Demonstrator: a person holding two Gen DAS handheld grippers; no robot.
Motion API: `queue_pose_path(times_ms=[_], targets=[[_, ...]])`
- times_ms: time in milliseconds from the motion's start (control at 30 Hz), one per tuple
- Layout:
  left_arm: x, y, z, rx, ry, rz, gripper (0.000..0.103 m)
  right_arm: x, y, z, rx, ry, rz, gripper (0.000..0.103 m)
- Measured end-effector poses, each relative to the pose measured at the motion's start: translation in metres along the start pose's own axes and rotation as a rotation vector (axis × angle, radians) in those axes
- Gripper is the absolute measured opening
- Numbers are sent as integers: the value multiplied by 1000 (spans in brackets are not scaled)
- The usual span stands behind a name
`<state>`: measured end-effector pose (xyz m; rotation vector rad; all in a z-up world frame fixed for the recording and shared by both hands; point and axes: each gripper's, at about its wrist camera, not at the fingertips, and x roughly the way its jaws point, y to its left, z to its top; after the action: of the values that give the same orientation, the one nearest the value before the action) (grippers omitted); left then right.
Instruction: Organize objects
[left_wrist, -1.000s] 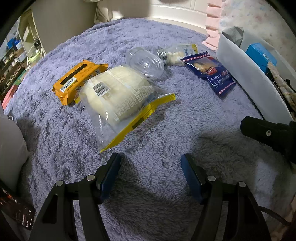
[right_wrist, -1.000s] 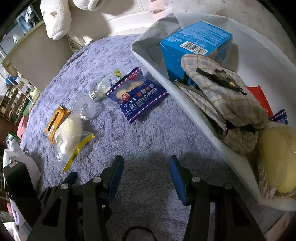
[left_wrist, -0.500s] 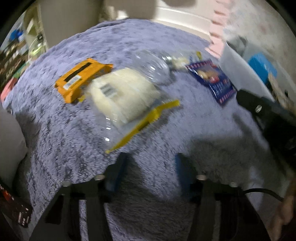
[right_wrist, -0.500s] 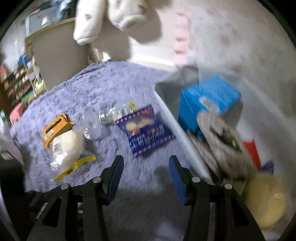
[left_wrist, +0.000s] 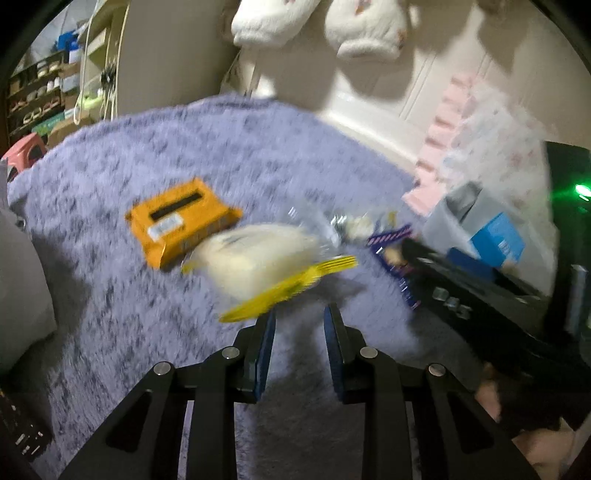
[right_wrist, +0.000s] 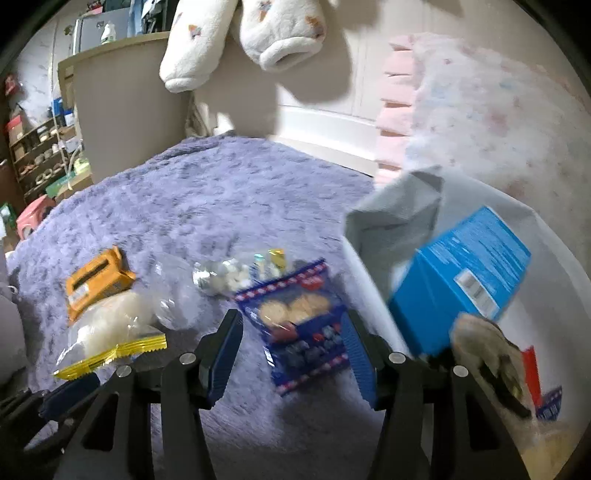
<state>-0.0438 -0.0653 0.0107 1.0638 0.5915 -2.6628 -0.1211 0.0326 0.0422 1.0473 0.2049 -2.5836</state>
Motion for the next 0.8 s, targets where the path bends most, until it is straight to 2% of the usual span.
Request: queue_pose_path(times_ms=[67,167,233,300,367,467,533,567,600,633,700,733,800], targets=[[-12,-2,4,-1,-53,-22,26,-4,6,11,23,-6,40,54],[-39,-2,9,1,-154,-22,26,2,25,43,21,21,56,54],[-59,2,15,6,-225,8,26,14,45,71,8,62,139,54],[-74,9,21,-3,-258,40,26,30,71,91,-15,121,214,54],[-83,24,27,-58,-254,38,26,51,110,105,-100,193,286,53],[-76,47,31,-144,-197,-40,26,85,181,106,-278,308,383,53],[-67,54,31,-166,-154,-25,23,106,216,95,-409,376,373,52],[-63,56,30,-162,-141,-11,23,120,235,82,-529,427,317,51],[-62,56,30,-159,-134,-17,23,122,238,73,-574,428,305,51],[-61,57,31,-160,-126,-30,23,118,233,73,-562,408,327,52],[-64,62,31,-176,-117,-81,23,115,205,72,-480,516,376,50],[-66,64,31,-183,-112,-100,23,109,190,67,-462,538,384,46],[-75,69,31,-201,-103,-147,24,93,150,42,-448,598,286,38]])
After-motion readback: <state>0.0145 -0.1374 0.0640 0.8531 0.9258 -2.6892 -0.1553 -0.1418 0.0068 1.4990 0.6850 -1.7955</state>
